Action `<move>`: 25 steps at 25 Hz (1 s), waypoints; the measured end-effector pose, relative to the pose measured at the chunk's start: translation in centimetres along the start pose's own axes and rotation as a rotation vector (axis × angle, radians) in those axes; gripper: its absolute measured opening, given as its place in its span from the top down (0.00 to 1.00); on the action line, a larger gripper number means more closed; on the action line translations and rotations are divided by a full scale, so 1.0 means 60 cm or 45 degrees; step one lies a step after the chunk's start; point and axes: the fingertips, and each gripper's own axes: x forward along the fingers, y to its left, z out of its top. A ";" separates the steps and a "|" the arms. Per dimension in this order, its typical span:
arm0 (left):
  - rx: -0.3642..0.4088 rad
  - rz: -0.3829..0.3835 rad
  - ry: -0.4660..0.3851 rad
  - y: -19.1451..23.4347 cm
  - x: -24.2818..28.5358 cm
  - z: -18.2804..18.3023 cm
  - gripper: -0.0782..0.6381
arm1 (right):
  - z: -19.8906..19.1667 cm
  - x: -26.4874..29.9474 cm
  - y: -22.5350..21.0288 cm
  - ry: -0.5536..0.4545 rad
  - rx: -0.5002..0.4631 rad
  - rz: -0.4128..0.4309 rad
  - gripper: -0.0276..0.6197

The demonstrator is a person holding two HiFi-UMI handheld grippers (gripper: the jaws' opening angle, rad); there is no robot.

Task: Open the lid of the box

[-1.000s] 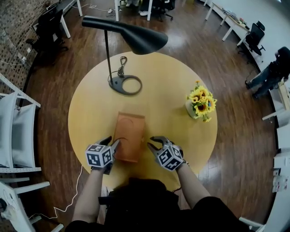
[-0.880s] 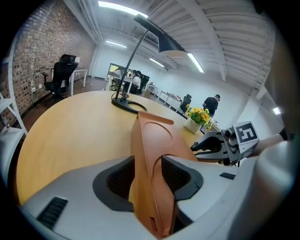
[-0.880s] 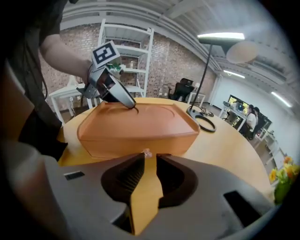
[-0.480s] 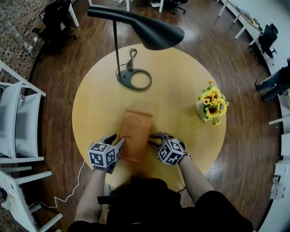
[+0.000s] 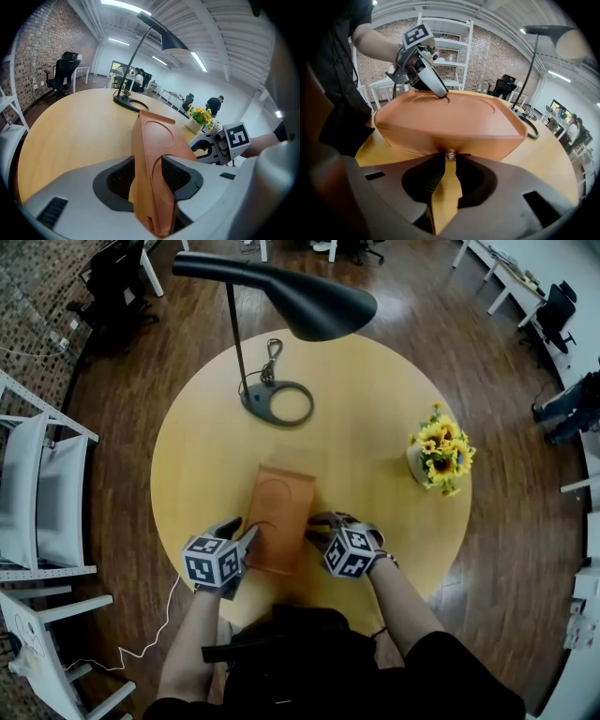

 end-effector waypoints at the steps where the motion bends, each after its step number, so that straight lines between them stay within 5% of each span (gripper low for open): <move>1: 0.005 0.001 0.000 0.000 0.000 0.000 0.65 | 0.000 0.000 0.000 0.000 -0.001 -0.002 0.84; 20: -0.017 0.062 0.001 0.016 0.000 -0.005 0.65 | -0.166 -0.089 -0.003 0.143 0.177 -0.127 0.84; 25: -0.015 0.068 -0.004 0.017 0.003 -0.008 0.65 | -0.174 -0.098 -0.002 0.100 0.244 -0.148 0.84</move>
